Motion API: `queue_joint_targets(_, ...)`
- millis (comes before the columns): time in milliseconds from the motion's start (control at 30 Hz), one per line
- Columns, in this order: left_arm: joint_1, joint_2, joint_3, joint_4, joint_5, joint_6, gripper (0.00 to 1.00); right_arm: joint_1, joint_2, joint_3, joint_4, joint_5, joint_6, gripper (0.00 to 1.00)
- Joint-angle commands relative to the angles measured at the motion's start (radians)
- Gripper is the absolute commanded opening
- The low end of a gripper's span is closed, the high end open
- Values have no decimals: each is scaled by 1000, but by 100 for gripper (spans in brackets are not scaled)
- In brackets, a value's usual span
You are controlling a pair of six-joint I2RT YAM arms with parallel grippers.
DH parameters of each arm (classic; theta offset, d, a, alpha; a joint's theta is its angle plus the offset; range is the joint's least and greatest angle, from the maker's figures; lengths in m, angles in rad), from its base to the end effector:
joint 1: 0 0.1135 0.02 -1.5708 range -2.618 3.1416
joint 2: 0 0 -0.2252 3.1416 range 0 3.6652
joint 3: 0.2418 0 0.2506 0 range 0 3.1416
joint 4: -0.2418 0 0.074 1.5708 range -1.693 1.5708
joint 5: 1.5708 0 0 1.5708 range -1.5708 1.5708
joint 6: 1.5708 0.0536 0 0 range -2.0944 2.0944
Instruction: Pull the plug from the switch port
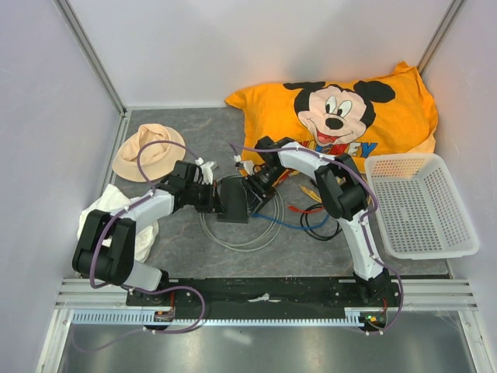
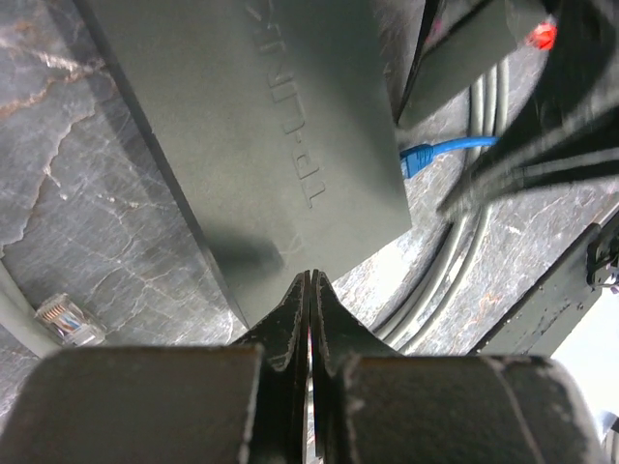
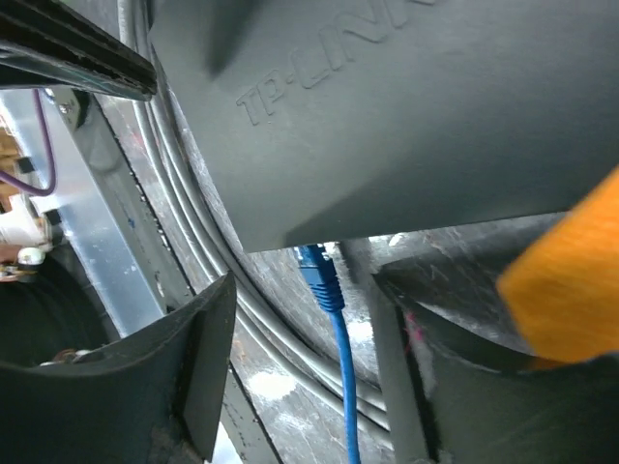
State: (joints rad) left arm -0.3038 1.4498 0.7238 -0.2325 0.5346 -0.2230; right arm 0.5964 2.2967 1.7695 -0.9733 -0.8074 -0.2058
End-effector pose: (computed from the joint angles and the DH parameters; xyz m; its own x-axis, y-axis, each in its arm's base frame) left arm 0.2625 -0.1109 0.1221 -0.8802 0.0765 -0.4683 0.3509 0.7694 -0.5337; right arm 0.3239 0.2667 0.1006 -0.7200 -0.6595 -0.2160 -0.5899 0.4176 0.6911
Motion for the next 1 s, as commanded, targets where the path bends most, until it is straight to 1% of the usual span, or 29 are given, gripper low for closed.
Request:
queue_joint_targets(0,-1,0,-21,27,22,17,1,-7,43,-8,2,-36,-24,63)
queue_joint_targets(233,-1,15,-17,27,1,19,2,-9,87,-10,4,-46,-37,57)
queue_joint_targets(500,-1,30,-9,24,-7,13,2,-7,96,-1,16,-13,-20,50)
queue_joint_targets(633,-1,32,-9,24,-8,13,2,-7,106,-1,28,25,2,45)
queue_joint_targets(967,-1,40,-6,21,-8,11,1,-7,116,-7,62,69,45,44)
